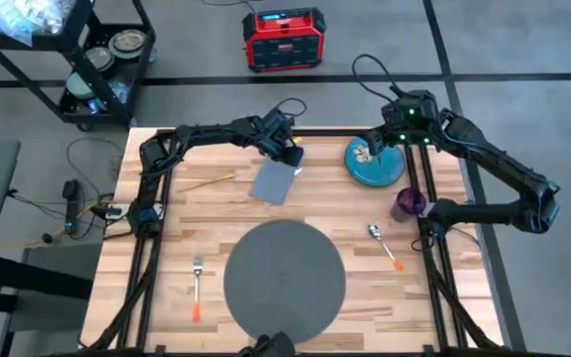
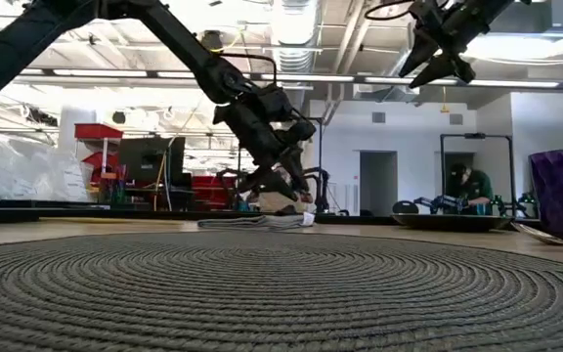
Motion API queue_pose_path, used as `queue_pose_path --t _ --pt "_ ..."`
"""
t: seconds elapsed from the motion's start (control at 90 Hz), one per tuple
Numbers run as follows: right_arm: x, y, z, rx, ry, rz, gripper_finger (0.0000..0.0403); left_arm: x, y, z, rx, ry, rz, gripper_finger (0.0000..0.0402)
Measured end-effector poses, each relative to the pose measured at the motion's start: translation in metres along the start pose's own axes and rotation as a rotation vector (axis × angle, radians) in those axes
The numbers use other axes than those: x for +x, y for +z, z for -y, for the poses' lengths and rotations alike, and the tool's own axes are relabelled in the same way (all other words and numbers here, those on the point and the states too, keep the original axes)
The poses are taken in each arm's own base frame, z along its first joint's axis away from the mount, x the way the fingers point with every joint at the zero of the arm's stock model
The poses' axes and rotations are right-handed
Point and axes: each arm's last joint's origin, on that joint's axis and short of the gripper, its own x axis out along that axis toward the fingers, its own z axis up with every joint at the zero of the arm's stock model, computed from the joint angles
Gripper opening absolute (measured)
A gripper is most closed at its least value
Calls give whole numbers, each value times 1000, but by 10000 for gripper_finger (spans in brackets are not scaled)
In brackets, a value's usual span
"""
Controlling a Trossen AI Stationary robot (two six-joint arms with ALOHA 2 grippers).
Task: Set table place
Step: Fold the gray table napkin
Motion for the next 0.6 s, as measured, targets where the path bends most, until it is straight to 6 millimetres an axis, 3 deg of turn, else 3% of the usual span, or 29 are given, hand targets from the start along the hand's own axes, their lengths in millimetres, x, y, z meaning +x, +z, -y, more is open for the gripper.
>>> queue_pose_path --t 0.1,0.289,0.433,0.6 --pt "0 -3 1 -5 -12 -35 155 -12 -8 3 82 40 -72 134" --pt "0 -10 0 -14 -23 -93 155 -26 -27 1 356 327 -209 96" --pt "0 -11 -5 -42 -2 -99 155 -21 -37 -8 501 336 -324 63" --pt "1 -13 -9 -53 14 -106 155 -15 -41 -10 491 333 -364 33"
